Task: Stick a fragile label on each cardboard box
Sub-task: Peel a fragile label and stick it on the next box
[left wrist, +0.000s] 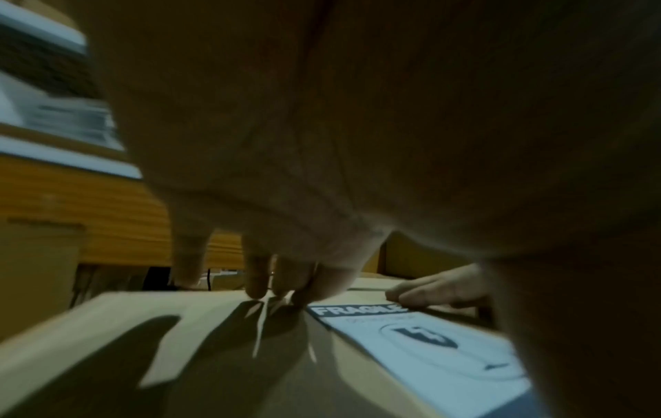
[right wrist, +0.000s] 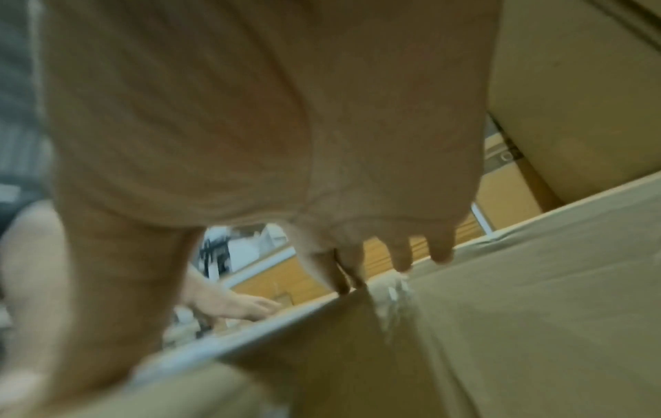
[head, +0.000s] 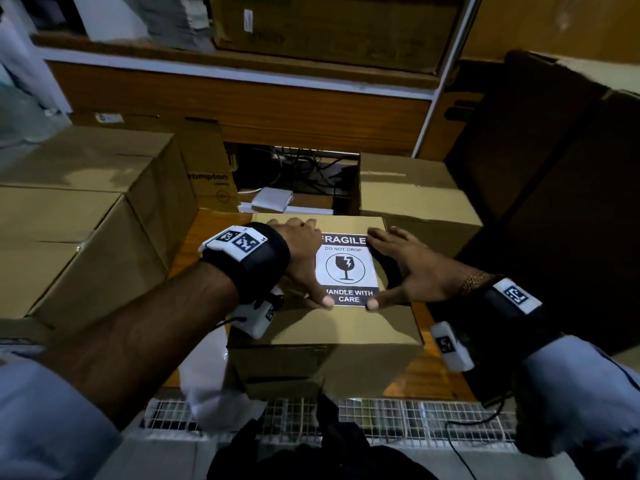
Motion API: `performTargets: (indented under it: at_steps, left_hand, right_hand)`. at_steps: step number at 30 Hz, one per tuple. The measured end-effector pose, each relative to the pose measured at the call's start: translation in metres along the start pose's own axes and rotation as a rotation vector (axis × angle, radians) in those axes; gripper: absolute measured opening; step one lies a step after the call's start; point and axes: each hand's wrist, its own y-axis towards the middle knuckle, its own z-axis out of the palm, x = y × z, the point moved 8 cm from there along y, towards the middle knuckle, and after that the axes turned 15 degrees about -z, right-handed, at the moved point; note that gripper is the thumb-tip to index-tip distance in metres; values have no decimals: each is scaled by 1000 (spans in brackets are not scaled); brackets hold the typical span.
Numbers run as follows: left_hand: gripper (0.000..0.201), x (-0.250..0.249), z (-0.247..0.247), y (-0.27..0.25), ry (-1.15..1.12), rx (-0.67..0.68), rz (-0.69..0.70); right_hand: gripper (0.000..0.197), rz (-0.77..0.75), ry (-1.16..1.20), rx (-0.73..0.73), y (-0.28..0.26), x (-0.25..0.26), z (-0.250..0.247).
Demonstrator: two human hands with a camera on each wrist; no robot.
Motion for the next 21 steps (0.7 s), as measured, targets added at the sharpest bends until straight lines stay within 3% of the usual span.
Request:
performTargets:
  at_steps: [3,5,7,10,17,19,21]
  left_hand:
    - [83,-11,-9,-3,-92,-101,92]
    - [72,-14,-10,-1,-54,-134,92]
    - [72,-18,-8,1,29,-136,80]
    - [79,-23,-3,3,82,-107,71]
    - [130,-3,4,1,56,37,-13]
    - [130,0,1,-4,-1,45,-4]
    - [117,-1,-3,-4,-47,6,24]
  right_hand:
    - [58,-123,85,-343,1,10,-20]
    - [30,-194,36,-437,3,12,-17]
    - [35,-194,-42,-402,7,10,-5]
    - [66,-128,-86,-299,10,2,0]
    - [118,-47,38,-5,3,-5,8]
    - [111,-48,107,-91,0,-4,4]
    - [77,-85,161,-324,-2,-1,-6]
